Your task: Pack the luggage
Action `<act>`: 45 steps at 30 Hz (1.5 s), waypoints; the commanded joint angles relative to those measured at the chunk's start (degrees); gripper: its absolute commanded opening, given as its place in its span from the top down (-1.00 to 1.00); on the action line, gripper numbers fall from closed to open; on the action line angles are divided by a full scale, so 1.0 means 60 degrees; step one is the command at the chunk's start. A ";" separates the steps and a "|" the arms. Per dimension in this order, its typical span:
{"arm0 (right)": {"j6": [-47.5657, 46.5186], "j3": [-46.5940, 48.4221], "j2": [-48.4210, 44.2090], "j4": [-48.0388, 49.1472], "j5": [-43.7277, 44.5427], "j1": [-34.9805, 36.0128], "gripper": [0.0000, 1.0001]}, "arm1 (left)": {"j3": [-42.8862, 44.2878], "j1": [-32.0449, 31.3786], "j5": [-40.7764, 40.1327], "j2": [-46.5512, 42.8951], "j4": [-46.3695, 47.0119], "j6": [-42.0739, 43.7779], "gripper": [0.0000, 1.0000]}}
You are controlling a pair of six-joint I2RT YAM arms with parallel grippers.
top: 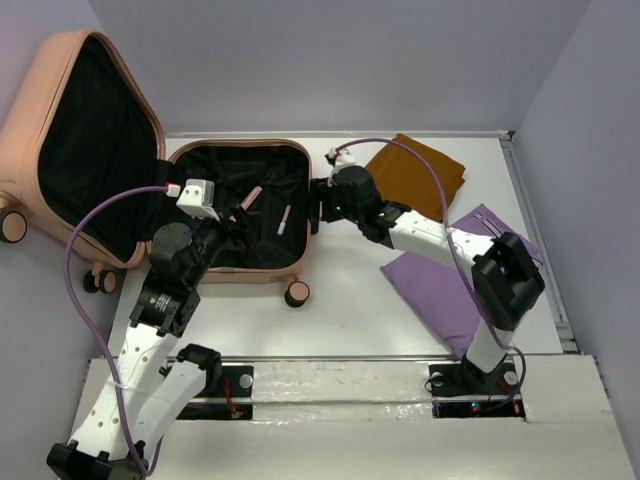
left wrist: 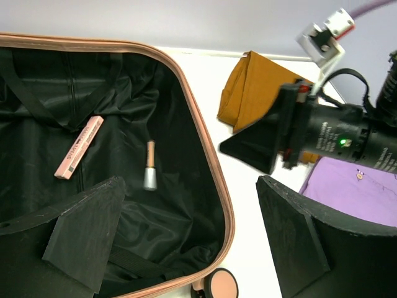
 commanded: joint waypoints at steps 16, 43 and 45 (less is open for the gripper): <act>0.2625 -0.2144 0.0787 0.2778 -0.1446 -0.1720 -0.23 | -0.0133 0.0092 0.0109 0.0013 0.0336 0.0077 -0.98; 0.5353 -0.1763 0.3484 0.5416 -0.3060 -0.1925 -0.28 | -0.0147 0.0107 0.0124 -0.0017 0.0351 0.0092 -0.98; 0.5323 -0.1792 0.3542 0.5329 -0.3059 -0.1925 -0.20 | -0.0133 0.0107 0.0124 -0.0046 0.0336 0.0092 -0.98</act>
